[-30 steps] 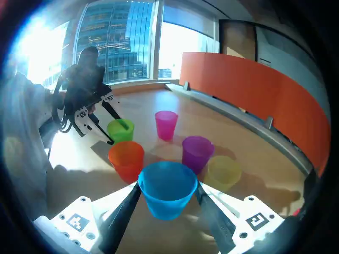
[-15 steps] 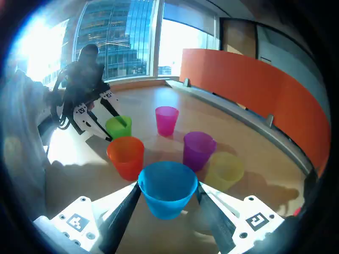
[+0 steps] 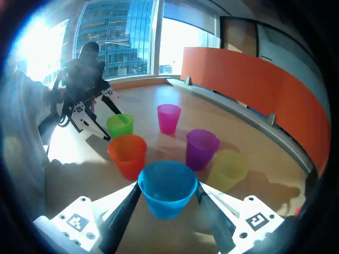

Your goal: Pour water

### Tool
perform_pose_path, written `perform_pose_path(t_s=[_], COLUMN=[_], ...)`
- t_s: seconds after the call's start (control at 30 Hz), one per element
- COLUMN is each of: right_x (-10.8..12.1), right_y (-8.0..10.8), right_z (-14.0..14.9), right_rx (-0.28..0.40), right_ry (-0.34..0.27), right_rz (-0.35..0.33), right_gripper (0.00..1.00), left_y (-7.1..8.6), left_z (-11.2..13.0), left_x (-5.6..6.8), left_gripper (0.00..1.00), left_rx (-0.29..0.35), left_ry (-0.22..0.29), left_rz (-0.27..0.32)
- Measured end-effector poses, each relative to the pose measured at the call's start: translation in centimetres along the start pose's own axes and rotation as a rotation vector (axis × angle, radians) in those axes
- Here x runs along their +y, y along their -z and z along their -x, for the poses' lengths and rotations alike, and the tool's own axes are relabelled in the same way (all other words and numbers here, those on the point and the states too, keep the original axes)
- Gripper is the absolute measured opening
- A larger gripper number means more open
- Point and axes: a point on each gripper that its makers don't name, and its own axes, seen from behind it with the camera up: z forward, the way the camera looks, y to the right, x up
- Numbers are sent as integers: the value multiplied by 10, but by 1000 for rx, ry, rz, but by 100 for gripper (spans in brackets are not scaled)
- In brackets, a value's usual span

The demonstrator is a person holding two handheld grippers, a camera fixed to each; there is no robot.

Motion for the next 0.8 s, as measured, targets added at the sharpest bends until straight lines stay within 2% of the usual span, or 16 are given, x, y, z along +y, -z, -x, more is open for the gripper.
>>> perform_pose_path(t_s=[0.5,0.8], right_x=[1,2], right_y=[-3,1], right_z=[14,25], right_rx=[-3,-27], right_ry=[-5,-3], right_rz=[20,41], right_gripper=[93,96], left_y=[12,15], left_z=[5,6], left_x=[-4,0], left_gripper=[100,100], left_rx=[6,1], left_ry=[16,3], left_rz=[-22,-17])
